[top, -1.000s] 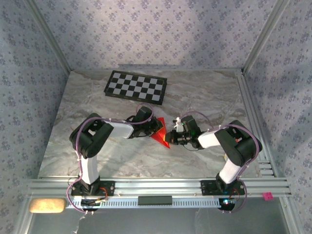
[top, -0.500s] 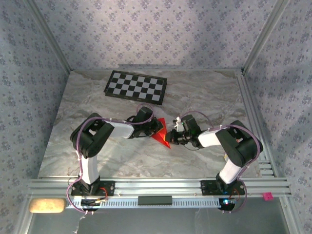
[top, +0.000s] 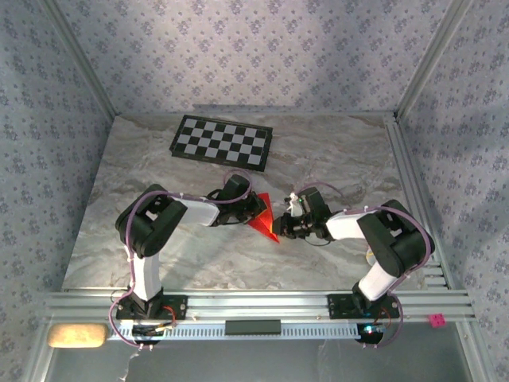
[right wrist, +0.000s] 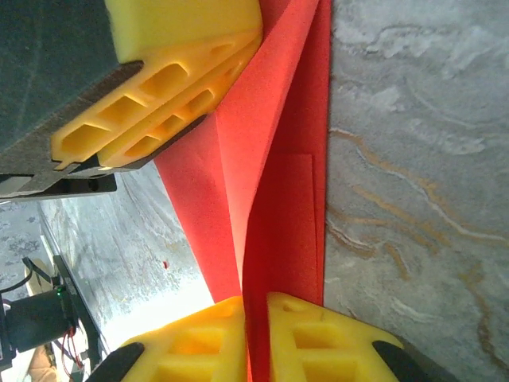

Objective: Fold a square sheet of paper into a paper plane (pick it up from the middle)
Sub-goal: Fourth fold the wing at the center of the table.

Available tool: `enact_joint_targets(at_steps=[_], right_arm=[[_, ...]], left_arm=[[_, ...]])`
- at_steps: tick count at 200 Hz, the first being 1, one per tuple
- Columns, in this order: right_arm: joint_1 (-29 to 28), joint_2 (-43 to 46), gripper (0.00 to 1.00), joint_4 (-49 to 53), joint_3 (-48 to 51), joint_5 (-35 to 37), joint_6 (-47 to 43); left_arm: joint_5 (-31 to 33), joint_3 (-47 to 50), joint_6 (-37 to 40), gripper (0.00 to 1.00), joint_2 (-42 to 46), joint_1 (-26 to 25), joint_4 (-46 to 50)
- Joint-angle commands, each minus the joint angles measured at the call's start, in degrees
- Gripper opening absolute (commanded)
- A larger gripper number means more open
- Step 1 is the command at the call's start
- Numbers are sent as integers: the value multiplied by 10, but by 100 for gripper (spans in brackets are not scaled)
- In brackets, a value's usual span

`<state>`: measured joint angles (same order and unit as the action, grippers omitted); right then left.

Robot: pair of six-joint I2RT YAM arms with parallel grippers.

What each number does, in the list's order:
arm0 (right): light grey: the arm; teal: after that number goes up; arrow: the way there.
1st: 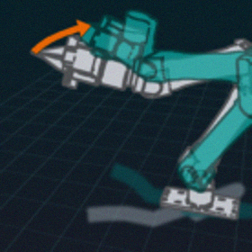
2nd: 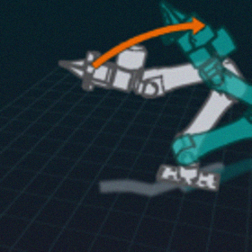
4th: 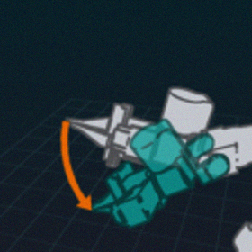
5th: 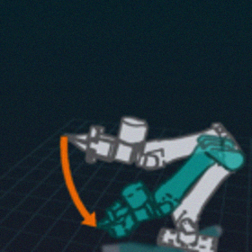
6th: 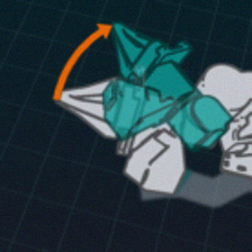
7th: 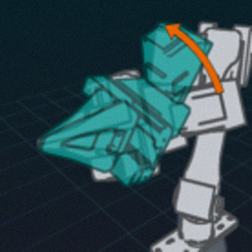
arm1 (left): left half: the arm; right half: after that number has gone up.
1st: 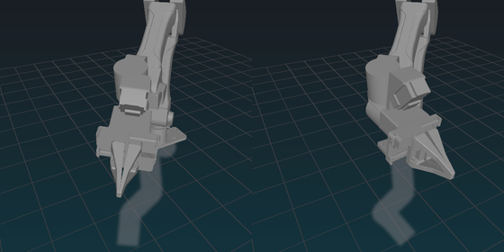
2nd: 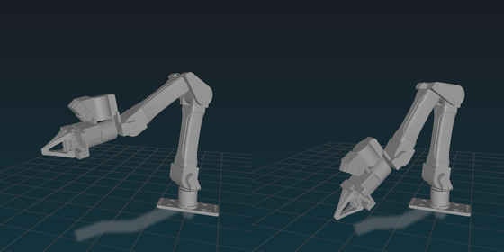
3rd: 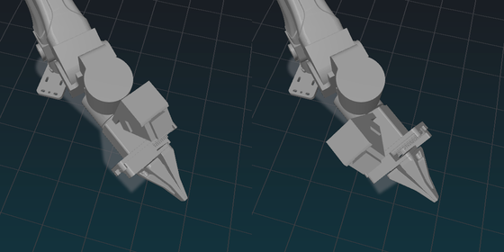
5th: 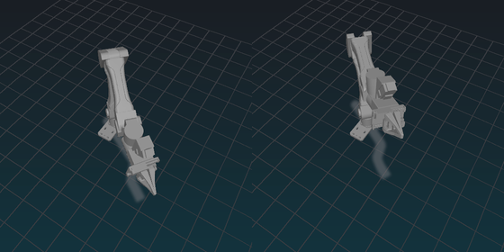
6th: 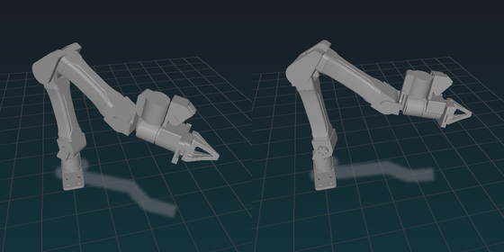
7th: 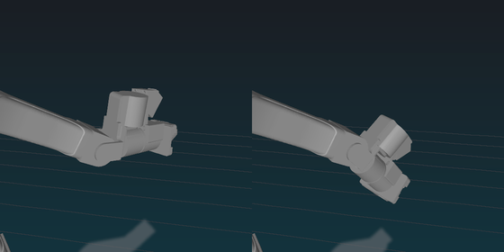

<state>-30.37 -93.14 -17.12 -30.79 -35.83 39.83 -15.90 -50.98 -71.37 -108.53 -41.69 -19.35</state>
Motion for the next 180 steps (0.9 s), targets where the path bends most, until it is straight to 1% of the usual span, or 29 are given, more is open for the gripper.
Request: enact_joint_targets(at_steps=[1, 25, 48, 100, 147, 154, 180], right_arm=[[1, 6, 13, 66, 4, -13, -6], [1, -1, 10, 71, 5, -34, -13], [1, -9, 7, 76, 8, -38, -19], [5, -4, 9, 84, 13, -44, -25], [9, 16, 11, 121, 16, -51, -34], [9, 17, 11, 123, 17, -53, -54], [11, 9, 7, 126, 22, -55, -61]], left_arm=[[3, -9, 12, 14, -17, -2, 18], [3, -8, 13, 14, -18, -2, 19], [3, -9, 12, 14, -20, -2, 18], [3, -8, 13, 14, -20, -2, 22], [3, -8, 13, 13, -22, -2, 24], [3, -8, 13, 13, -22, -2, 24], [3, -10, 12, 13, -24, -2, 23]])
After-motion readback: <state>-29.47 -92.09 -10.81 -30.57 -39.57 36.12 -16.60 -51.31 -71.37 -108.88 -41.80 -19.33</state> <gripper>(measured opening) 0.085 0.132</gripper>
